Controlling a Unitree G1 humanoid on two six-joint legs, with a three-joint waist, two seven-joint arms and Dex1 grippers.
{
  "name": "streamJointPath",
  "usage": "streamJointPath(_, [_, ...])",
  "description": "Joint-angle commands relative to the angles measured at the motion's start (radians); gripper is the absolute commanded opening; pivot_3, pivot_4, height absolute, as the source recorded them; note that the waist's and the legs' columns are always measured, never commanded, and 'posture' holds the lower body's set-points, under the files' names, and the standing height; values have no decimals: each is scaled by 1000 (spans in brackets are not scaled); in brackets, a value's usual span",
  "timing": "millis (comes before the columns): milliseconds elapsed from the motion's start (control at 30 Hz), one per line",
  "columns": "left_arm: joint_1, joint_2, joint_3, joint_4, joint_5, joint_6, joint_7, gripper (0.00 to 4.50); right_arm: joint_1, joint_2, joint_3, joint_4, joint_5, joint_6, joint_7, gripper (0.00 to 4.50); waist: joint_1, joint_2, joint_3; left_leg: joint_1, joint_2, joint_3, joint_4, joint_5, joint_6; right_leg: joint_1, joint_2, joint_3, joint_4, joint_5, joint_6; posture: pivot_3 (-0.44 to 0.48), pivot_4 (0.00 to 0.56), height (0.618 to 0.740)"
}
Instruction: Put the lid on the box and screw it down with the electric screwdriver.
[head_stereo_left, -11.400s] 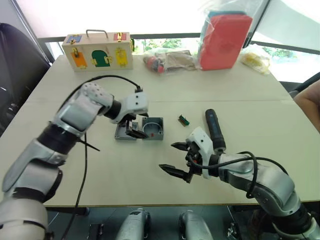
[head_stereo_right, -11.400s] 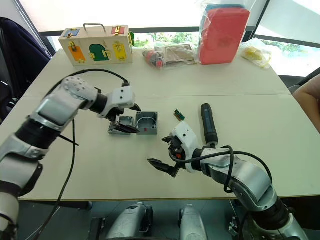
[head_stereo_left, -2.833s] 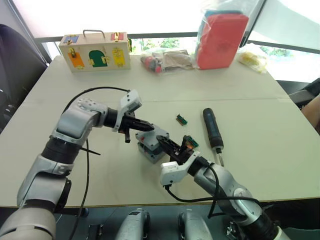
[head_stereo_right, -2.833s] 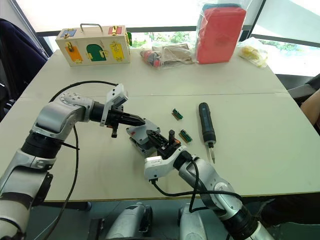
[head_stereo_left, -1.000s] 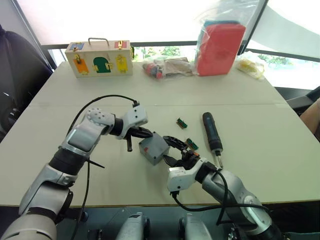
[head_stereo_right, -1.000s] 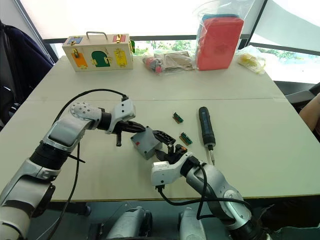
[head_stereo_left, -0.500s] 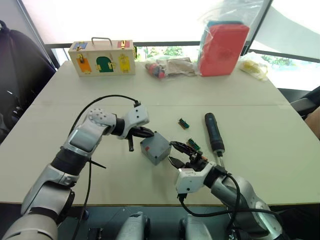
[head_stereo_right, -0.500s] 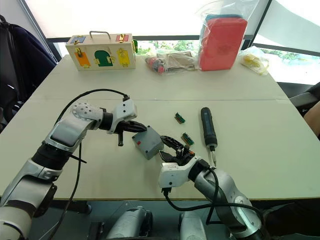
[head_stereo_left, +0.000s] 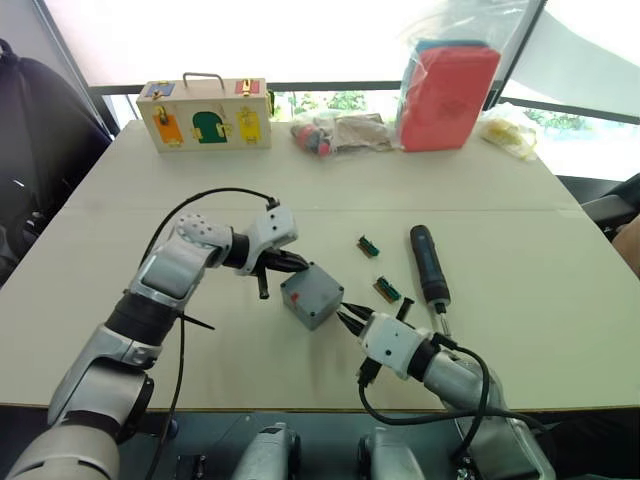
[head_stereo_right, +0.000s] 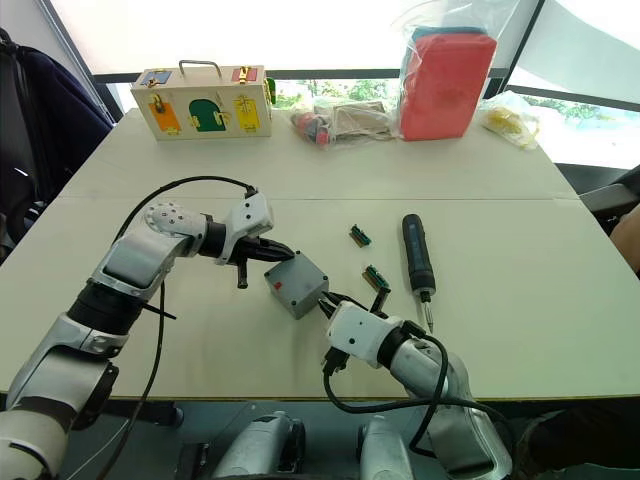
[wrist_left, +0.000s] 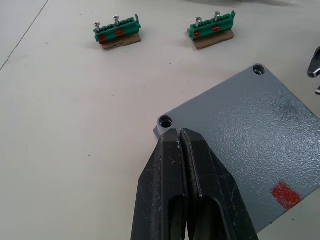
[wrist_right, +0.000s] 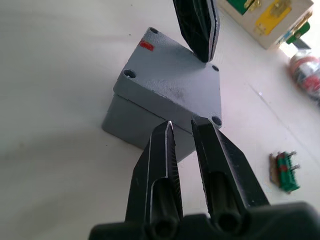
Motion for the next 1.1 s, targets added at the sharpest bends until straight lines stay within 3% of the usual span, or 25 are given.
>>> streamJointPath(33, [-30, 9, 55, -38, -48, 25, -21, 0, -27, 23, -25, -65, 80, 92, 23, 571, 0, 0, 1, 0, 0, 0, 0, 0, 0, 0, 0, 0, 0, 0, 0, 0, 150, 740])
streamJointPath(300, [-114, 44, 152, -8, -126, 97, -29, 0, -82, 47, -36, -107, 237, 342, 68, 571, -1, 0, 4, -2, 0, 0, 0, 0, 0, -3, 0, 0, 0, 0, 0, 0, 150, 740])
streamJointPath(567, [-97, 97, 106, 162, -21, -61, -40, 0, -146, 65, -66, -140, 384, 542, 64, 571, -2, 1, 4, -2, 0, 0, -1, 0, 0, -4, 0, 0, 1, 0, 0, 0, 150, 740])
streamJointPath(1100, [-3, 79, 62, 38, -80, 64, -127, 0, -175, 33, -47, -150, 505, 628, -18, 571, -1, 0, 5, -4, 0, 0, -2, 0, 0, -5, 0, 0, 1, 0, 0, 0, 150, 740])
